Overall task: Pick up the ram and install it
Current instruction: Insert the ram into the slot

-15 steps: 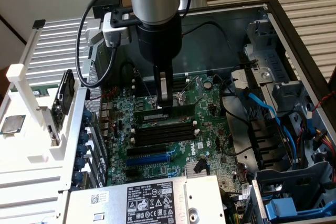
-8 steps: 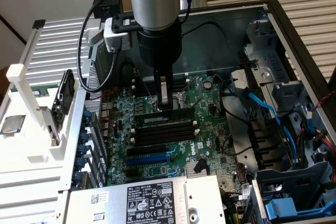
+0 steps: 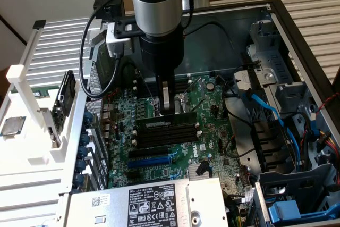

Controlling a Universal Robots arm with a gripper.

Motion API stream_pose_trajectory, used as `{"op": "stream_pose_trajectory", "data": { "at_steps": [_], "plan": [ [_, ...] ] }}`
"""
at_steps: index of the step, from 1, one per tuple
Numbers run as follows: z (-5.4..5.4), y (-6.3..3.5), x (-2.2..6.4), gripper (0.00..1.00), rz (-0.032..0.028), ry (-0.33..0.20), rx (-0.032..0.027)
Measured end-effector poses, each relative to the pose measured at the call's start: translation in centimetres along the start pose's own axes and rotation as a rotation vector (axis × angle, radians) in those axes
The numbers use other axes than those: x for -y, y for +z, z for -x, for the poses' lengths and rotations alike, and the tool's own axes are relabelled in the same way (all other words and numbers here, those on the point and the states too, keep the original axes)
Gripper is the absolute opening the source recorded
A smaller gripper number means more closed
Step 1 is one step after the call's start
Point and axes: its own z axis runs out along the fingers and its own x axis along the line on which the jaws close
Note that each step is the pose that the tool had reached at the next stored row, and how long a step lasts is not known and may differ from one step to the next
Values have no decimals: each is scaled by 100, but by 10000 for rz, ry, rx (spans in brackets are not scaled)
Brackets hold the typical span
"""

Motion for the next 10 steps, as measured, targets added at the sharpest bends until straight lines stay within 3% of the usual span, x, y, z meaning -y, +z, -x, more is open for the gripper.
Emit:
{"op": "stream_pose_trajectory", "data": {
  "at_steps": [10],
  "plan": [
    [-32, 48, -1, 12, 40, -226, 5]
  ]
}}
